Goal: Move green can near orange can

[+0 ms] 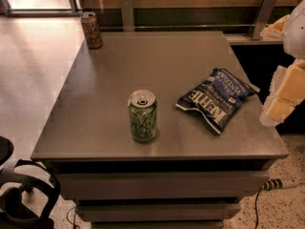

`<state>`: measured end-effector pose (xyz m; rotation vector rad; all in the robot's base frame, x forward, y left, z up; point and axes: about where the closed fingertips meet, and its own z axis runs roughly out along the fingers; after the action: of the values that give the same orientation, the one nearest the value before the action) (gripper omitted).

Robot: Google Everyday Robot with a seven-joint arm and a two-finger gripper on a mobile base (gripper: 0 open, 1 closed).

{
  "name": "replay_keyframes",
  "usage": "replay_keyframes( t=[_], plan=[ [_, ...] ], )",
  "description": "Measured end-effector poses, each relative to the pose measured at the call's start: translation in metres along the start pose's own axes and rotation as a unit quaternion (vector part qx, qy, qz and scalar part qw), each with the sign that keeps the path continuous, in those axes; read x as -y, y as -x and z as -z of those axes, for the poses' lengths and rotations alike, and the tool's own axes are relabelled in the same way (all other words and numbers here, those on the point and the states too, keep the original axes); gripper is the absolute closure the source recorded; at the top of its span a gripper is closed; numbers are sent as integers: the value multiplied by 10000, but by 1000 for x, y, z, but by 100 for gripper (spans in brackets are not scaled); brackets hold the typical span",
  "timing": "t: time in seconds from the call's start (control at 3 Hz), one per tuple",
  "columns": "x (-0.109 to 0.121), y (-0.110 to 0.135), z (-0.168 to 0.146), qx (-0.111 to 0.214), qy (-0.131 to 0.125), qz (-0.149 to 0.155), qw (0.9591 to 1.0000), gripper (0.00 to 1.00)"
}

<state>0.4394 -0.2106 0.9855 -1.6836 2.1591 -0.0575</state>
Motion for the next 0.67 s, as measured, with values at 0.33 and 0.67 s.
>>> replay_keyframes(
  t=[0.33, 0.67],
  plan=[
    [-4, 5, -15, 886, 125, -30, 9960, 0],
    [-14, 24, -35, 1837, 333, -120, 9823, 0]
  ],
)
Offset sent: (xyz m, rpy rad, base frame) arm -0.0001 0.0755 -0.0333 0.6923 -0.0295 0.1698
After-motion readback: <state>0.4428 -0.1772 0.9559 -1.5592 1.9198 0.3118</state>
